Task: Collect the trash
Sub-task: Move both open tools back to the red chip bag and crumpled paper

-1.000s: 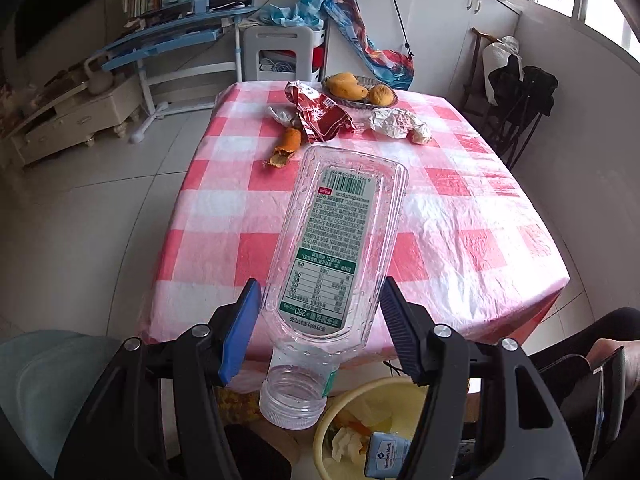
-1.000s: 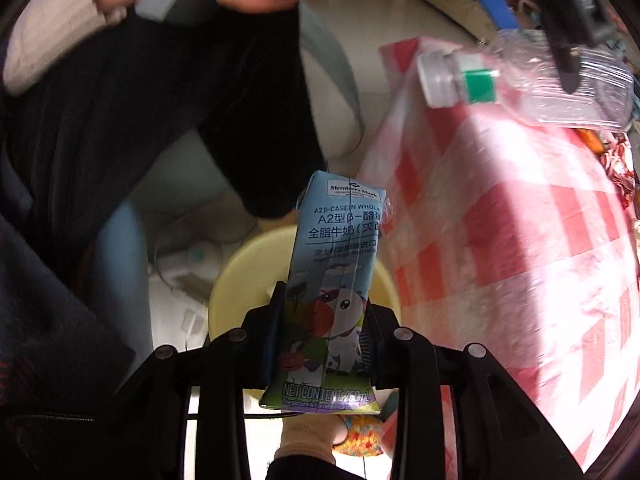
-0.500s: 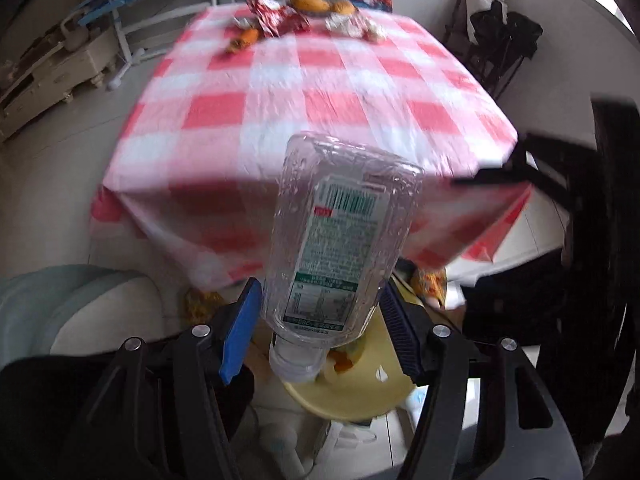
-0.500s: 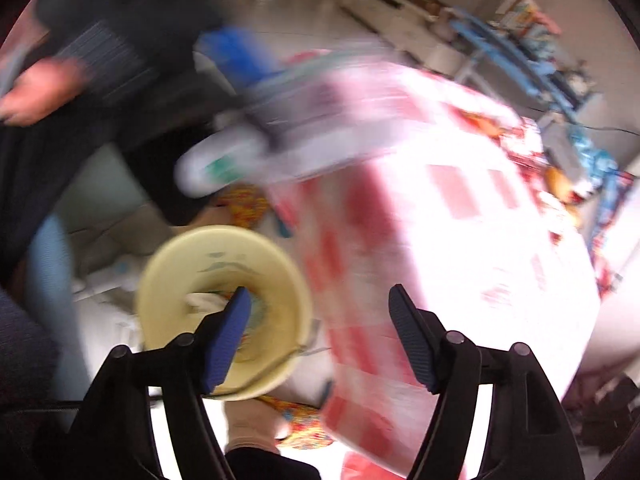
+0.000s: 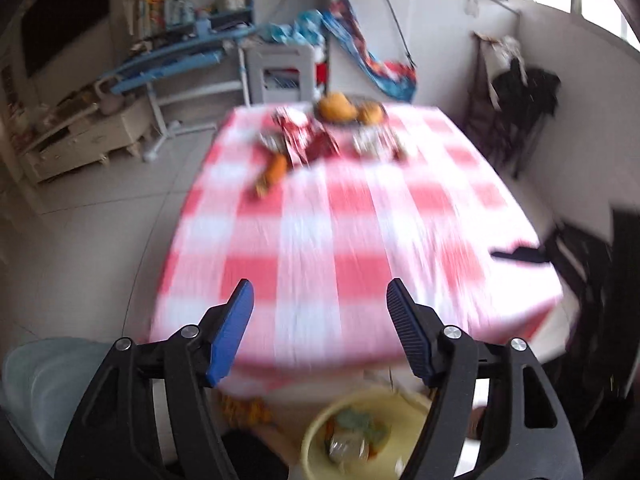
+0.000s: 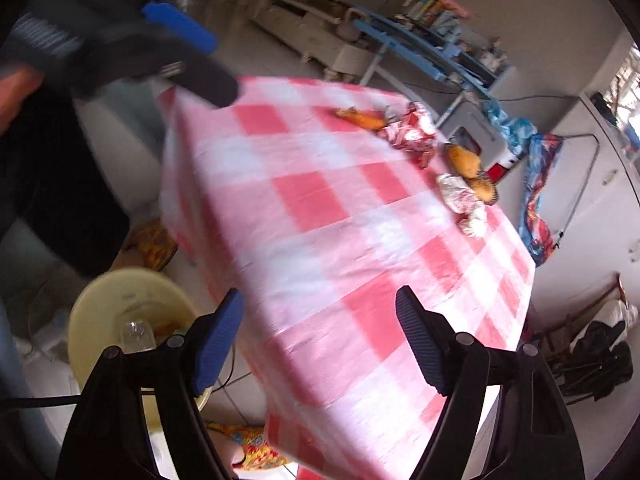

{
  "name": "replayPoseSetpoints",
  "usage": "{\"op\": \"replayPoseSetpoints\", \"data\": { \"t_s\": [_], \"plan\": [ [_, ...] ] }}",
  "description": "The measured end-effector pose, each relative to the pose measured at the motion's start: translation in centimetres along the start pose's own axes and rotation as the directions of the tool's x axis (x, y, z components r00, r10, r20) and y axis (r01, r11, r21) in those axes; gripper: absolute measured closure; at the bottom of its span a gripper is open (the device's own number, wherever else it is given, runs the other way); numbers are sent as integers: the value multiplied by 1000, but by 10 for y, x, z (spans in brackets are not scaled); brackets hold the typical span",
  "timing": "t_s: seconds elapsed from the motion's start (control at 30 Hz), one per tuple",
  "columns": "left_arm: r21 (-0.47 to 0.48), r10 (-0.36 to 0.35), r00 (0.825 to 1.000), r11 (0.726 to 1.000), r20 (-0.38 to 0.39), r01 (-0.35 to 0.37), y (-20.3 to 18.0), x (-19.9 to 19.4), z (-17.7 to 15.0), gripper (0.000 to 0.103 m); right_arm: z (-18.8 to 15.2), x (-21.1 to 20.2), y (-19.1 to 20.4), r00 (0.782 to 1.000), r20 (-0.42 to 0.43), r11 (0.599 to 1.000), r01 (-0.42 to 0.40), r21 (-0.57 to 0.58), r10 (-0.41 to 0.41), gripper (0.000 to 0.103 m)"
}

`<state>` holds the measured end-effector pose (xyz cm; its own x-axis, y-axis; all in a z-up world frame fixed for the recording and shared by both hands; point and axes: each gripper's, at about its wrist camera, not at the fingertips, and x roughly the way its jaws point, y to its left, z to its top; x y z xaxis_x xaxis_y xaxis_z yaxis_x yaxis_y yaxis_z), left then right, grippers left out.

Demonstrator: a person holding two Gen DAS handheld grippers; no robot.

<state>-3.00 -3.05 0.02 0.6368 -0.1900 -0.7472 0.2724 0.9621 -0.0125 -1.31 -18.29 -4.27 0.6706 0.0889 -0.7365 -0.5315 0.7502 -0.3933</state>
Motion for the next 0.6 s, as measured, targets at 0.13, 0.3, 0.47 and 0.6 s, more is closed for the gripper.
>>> {"op": "replayPoseSetpoints", "data": {
  "t_s": [0.13, 0.3, 0.47, 0.6],
  "plan": [
    [-65, 14, 999, 998, 31, -12, 4, 46, 54, 36, 8, 19, -28, 999, 5, 998, 40, 56, -40, 24],
    [-88, 45, 999, 995, 18, -44, -1, 103, 92, 36, 15, 50, -58, 997, -7, 994, 75, 85, -75, 24],
    [-58, 55, 998, 997, 11, -55, -12, 141, 120, 36, 29, 84, -83, 997, -8, 993, 74, 91, -74, 22],
    [-60, 72, 997, 996, -9, -72, -12, 172, 137, 35, 44, 102, -100, 998, 12, 992, 65, 109, -67, 22]
  ]
}}
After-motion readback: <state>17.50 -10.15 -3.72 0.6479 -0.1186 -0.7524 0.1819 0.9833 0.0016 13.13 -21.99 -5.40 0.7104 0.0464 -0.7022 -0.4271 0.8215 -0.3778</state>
